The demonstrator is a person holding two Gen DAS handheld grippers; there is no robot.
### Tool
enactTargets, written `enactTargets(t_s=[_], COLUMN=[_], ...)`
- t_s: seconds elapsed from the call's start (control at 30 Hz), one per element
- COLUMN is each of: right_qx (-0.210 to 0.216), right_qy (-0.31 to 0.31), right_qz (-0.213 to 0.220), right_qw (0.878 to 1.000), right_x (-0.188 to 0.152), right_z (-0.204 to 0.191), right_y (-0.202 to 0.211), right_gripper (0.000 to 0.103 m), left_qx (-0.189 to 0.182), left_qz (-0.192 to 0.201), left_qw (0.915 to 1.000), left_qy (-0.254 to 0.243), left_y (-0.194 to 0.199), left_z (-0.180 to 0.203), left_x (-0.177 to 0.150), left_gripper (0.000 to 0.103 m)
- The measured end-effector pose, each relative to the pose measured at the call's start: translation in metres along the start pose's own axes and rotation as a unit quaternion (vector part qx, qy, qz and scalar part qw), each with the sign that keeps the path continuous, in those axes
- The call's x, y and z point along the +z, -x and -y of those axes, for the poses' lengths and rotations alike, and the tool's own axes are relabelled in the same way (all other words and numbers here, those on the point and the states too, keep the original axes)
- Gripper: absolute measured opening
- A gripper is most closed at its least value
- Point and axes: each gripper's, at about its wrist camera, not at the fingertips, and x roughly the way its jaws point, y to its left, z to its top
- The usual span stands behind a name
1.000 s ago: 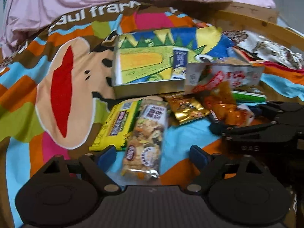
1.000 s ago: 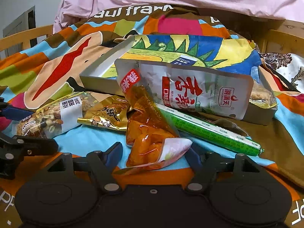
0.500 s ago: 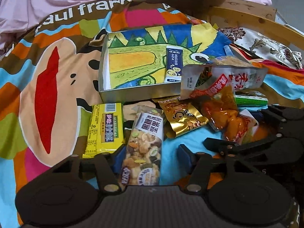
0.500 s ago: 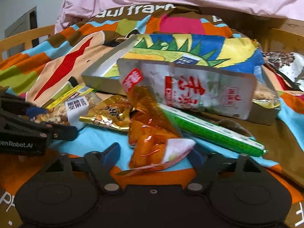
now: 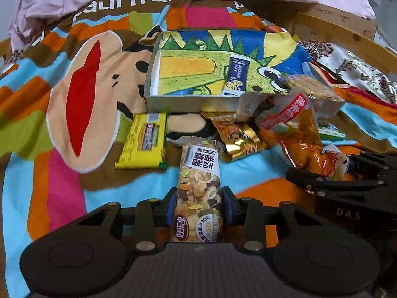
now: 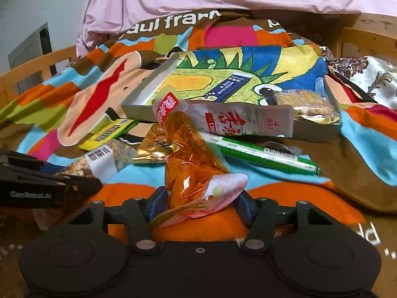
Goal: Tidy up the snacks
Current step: 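Grasp the clear nut bar with the left tool while the right grasps the orange pouch, then lift the nut bar with the left tool while the right lifts the orange pouch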
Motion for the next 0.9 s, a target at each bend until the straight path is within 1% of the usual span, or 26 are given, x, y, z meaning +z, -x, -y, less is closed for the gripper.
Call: enactTargets(t_s=[0.1, 0.23, 0.37, 0.47, 0.53, 0.57, 0.6, 0.63, 0.67, 0.7, 0.77, 0.9], right_qx=[-0.002, 0.004, 0.017, 0.027, 0.028, 0.024, 0.021, 0.018, 0.016, 0.014, 0.006, -0.006], right_qy=[0.017, 0.021, 0.012, 0.005, 0.004, 0.005, 0.009, 0.013, 0.02, 0.028, 0.044, 0.063], right_qz=[-0.004, -0.001, -0.001, -0.001, -0.004, -0.004, -0.003, -0.001, 0.001, 0.003, 0.008, 0.021], right_qw=[1.0, 1.0, 1.0, 1.0, 1.0, 1.0, 1.0, 1.0, 1.0, 1.0, 0.999, 0.998], right_x=[-0.002, -0.002, 0.001, 0.004, 0.007, 0.007, 0.006, 0.006, 0.004, 0.003, 0.001, -0.006], right_z=[-0.004, -0.003, 0.002, 0.006, 0.007, 0.007, 0.006, 0.004, 0.002, 0.0, -0.005, -0.013], right_y=[-0.004, -0.012, -0.019, -0.024, -0.03, -0.03, -0.03, -0.029, -0.027, -0.026, -0.022, -0.008], right_gripper=[0.062, 0.066, 0.074, 0.079, 0.078, 0.074, 0.073, 0.07, 0.067, 0.067, 0.064, 0.064], left_qx=[-0.003, -0.004, -0.007, -0.007, -0.007, -0.007, -0.007, -0.005, -0.003, -0.003, -0.001, -0.001], left_qz=[0.0, -0.002, -0.007, -0.007, -0.006, -0.005, -0.005, -0.003, -0.001, 0.001, 0.003, 0.005], left_qw=[1.0, 1.0, 0.9999, 0.9999, 0.9998, 0.9998, 0.9998, 0.9998, 0.9999, 0.9999, 1.0, 0.9999], left_qy=[0.005, 0.006, 0.003, 0.011, 0.016, 0.017, 0.018, 0.017, 0.015, 0.013, 0.009, 0.014], left_y=[0.005, -0.002, -0.011, -0.017, -0.02, -0.021, -0.022, -0.022, -0.021, -0.02, -0.017, -0.009], left_z=[0.001, 0.001, 0.001, -0.001, -0.002, -0.002, -0.002, -0.001, 0.0, 0.001, 0.003, 0.005], left_x=[-0.005, -0.002, 0.003, 0.004, 0.005, 0.005, 0.005, 0.005, 0.004, 0.003, 0.0, -0.004], left_gripper=[0.04, 0.041, 0.042, 0.047, 0.047, 0.047, 0.047, 0.047, 0.045, 0.042, 0.042, 0.042])
